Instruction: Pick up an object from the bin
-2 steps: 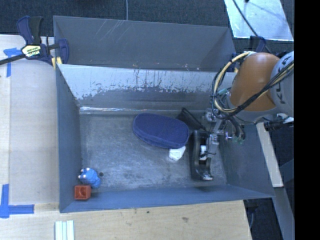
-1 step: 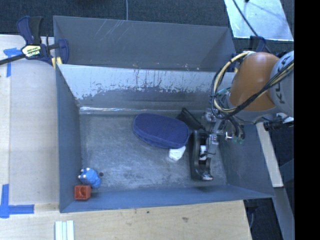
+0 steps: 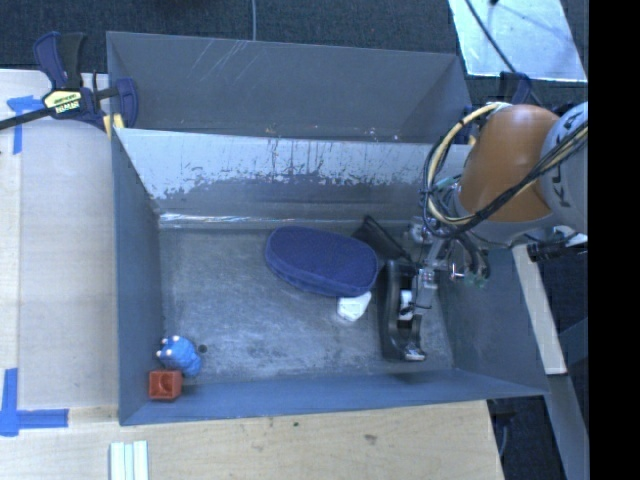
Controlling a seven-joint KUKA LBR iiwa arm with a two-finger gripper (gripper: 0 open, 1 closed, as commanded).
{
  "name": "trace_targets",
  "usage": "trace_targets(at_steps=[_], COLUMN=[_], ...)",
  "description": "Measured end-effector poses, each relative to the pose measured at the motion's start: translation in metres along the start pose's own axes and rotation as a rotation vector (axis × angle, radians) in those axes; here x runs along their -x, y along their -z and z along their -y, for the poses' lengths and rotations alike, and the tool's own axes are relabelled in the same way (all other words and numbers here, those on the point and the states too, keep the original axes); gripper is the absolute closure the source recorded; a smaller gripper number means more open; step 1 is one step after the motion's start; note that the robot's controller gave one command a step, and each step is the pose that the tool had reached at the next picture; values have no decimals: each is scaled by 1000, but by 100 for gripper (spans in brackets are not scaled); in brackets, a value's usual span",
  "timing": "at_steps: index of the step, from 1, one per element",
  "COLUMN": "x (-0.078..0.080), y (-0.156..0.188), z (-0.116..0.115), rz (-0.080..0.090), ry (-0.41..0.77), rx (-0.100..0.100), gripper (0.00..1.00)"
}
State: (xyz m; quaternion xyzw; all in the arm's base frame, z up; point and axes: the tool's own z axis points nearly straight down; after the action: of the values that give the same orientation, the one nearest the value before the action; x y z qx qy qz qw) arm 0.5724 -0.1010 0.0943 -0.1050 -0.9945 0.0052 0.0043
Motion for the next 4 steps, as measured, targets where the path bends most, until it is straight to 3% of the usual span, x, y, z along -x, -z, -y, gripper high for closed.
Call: trace_targets(at_steps=[1, 2, 3, 4], x=[-3, -11, -49, -80], y=[1, 127, 100, 39], z=[-1, 11, -26, -125], rz=[-11, 20, 9, 6], ry=[4, 14, 217, 308], rx=[-1, 11, 11, 14], gripper=[100, 100, 100, 100])
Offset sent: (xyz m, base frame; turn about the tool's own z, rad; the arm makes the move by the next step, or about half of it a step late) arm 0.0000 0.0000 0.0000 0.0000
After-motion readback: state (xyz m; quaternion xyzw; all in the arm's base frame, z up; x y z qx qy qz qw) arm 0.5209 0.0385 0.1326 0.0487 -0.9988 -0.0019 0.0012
